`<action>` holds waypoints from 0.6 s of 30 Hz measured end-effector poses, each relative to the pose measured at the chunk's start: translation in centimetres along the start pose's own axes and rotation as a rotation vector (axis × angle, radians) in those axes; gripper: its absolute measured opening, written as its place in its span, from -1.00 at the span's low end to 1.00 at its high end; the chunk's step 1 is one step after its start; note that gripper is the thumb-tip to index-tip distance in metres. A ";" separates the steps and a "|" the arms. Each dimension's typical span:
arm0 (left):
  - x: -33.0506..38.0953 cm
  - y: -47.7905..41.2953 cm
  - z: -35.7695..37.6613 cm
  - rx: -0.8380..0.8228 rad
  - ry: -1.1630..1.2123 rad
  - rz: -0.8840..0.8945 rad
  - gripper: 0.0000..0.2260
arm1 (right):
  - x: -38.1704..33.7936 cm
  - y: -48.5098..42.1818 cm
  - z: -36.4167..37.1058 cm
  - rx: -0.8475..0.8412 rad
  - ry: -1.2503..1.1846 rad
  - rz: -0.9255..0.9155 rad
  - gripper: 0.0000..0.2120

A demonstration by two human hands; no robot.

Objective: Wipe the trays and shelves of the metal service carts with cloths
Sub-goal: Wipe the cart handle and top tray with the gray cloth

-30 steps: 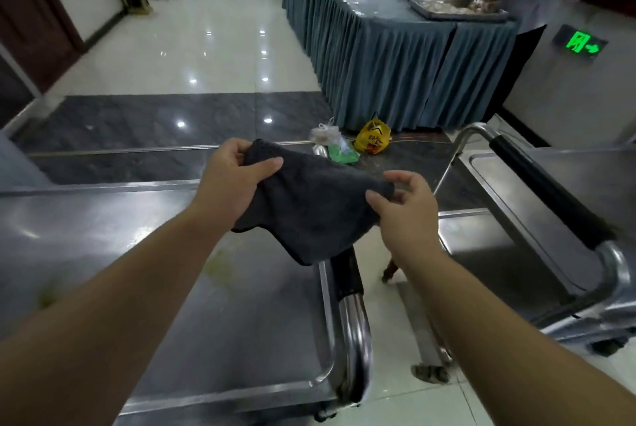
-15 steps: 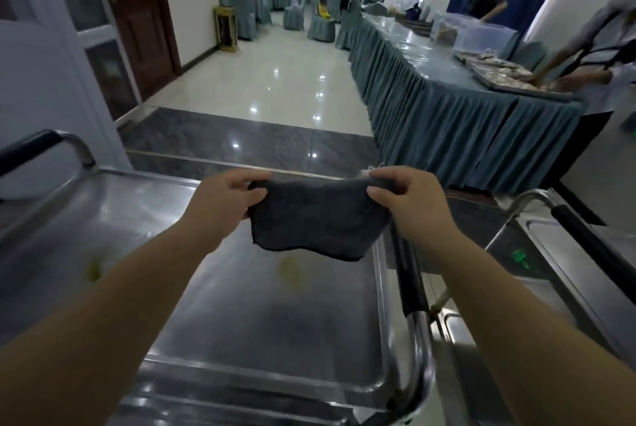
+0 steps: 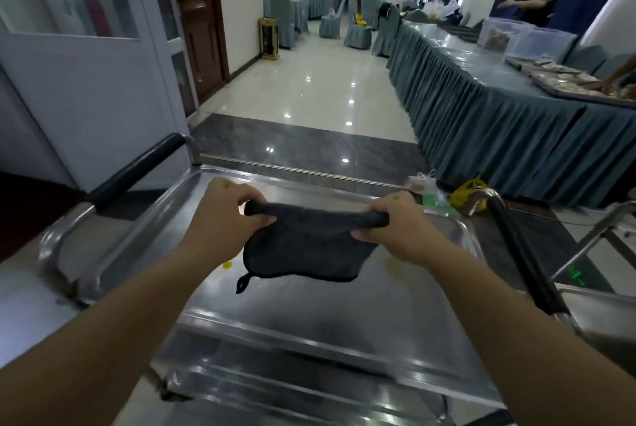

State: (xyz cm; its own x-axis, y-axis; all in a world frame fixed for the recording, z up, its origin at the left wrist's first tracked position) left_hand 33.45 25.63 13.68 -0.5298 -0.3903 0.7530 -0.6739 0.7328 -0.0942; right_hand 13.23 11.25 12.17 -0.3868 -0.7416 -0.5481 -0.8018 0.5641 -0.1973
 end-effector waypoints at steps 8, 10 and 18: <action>-6.5 -1.0 -3.9 -0.116 0.176 -0.191 -0.86 | -2.4 -1.8 3.9 0.132 -0.568 0.153 -0.83; -7.1 -1.4 -4.2 -0.119 0.195 -0.232 -0.84 | -2.8 -2.8 3.5 0.240 -0.470 0.154 -0.78; -7.4 -4.1 -3.4 -0.126 0.340 -0.385 -0.79 | -8.3 -7.9 6.8 0.271 -0.282 -0.038 -0.79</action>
State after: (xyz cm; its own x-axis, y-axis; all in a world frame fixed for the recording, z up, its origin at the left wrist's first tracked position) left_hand 41.84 27.42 10.75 -0.0450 -0.4569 0.8884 -0.7087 0.6414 0.2939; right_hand 25.90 15.40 12.70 -0.1883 -0.6560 -0.7309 -0.6494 0.6415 -0.4084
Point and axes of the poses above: each hand's wrist, its own y-axis away from the middle knuckle, its own z-axis out of the palm, x = y × z, the point moved 10 cm from there along -y, towards the middle knuckle, and after that the axes turned 14 degrees about -z, right-handed, at the moved point
